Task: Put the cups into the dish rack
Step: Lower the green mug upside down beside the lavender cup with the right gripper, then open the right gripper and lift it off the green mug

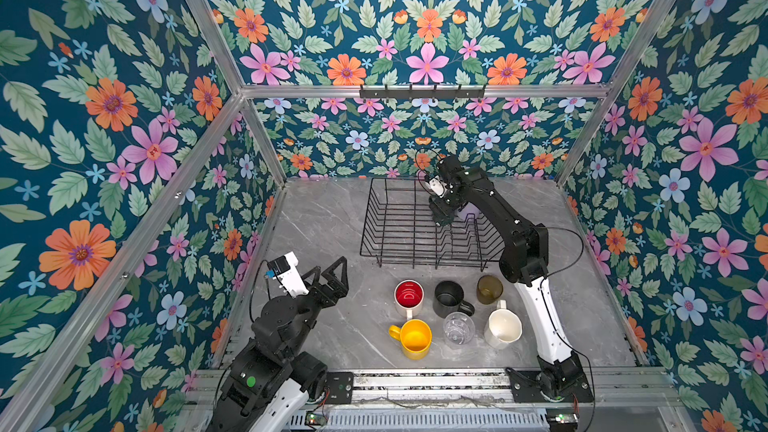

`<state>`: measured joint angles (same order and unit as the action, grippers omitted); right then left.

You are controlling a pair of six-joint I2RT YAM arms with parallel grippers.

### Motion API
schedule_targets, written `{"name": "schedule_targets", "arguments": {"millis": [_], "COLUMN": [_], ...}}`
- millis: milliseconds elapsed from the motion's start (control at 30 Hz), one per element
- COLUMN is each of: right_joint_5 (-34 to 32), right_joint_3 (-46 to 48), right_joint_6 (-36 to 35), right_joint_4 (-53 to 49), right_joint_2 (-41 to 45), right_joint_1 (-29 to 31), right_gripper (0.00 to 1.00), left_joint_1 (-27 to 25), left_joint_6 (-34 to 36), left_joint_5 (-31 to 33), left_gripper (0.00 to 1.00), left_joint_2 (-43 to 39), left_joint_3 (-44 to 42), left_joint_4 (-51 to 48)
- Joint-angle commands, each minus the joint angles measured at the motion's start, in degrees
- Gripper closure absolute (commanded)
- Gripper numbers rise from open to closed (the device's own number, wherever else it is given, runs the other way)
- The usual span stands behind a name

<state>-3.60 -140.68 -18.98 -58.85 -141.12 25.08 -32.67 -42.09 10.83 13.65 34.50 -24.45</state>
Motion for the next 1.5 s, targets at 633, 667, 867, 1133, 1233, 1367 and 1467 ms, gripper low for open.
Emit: {"name": "schedule_targets", "arguments": {"millis": [633,667,867,1133,1233,1367,1467], "right_joint_5": [2.35,3.13,6.68,12.21,14.02,11.61,10.55], "right_joint_3": [10.18,13.16,31.13,49.76,56.57,61.78,63.01], "right_joint_6": [12.54,14.0,20.12,26.25,28.22,28.84,28.54], "right_joint_4": [6.41,7.65,13.46,16.91,19.13,19.95,19.85], "right_joint_2": [18.95,21.39,36.02,51.33,56.42,60.92,62.01], "right_joint_1": [0.73,1.01,3.48,4.9,4.93,4.97,4.94], "right_gripper": [0.01,0.01,0.02,0.04,0.04,0.04,0.03], "left_joint_1": [0.06,0.06,0.04,0.04,-0.02,-0.03,-0.03], "left_joint_6": [-1.33,-1.43,-0.76,-0.66,-0.59,-0.28,0.01], "left_joint_5": [2.98,3.23,4.33,4.48,3.94,2.37,0.43], "left_gripper": [0.0,0.0,0.0,0.0,0.01,0.03,0.06], "left_joint_2": [-2.2,-2.23,-2.81,-2.99,-1.75,1.04,4.49], "left_joint_3": [0.92,1.16,3.0,3.4,4.2,5.63,6.49], "left_joint_4": [-3.73,-4.22,-6.8,-7.81,-8.39,-9.12,-9.12]}}
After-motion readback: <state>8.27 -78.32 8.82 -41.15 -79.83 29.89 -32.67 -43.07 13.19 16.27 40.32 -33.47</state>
